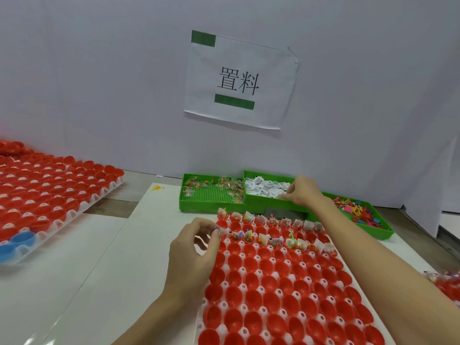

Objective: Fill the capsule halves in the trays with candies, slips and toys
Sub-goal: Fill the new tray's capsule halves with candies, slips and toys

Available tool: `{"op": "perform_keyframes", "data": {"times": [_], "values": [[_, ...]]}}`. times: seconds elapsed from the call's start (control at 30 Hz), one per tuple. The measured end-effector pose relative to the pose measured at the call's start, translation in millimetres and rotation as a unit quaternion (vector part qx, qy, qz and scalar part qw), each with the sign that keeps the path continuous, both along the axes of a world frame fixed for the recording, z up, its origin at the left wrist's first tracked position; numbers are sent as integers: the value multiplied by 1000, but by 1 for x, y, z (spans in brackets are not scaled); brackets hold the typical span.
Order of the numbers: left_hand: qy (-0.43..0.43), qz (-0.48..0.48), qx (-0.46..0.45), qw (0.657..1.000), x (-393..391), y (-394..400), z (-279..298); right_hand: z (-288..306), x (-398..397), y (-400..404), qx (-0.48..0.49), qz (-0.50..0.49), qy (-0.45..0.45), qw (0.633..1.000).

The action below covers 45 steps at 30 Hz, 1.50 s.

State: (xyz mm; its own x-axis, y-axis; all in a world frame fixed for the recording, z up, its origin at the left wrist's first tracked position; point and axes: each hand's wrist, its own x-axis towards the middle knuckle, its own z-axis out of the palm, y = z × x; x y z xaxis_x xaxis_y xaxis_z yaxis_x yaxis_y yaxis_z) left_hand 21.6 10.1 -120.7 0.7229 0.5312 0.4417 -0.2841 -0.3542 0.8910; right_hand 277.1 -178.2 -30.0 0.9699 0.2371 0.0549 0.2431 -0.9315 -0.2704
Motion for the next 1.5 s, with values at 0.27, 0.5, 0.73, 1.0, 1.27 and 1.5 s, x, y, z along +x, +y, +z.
{"op": "perform_keyframes", "data": {"times": [0.27, 0.5, 0.73, 1.0, 1.27, 1.5], "values": [[6, 1, 13, 1000, 2, 0, -1, 1, 6, 8, 31, -14, 38, 999], [14, 2, -2, 1000, 2, 0, -2, -4, 9, -8, 111, 22, 7, 993], [21, 6, 5, 1000, 1, 0, -3, -8, 5, -18, 162, 40, -38, 985], [-2, -19, 34, 999, -2, 7, 14, -12, -14, -35, 251, 34, -99, 962], [-5, -54, 51, 997, -9, -1, 20, -7, -38, -39, 286, 43, -89, 953], [0, -76, 34, 997, -14, -4, 28, 16, -145, -23, 293, 256, 15, 921]]}}
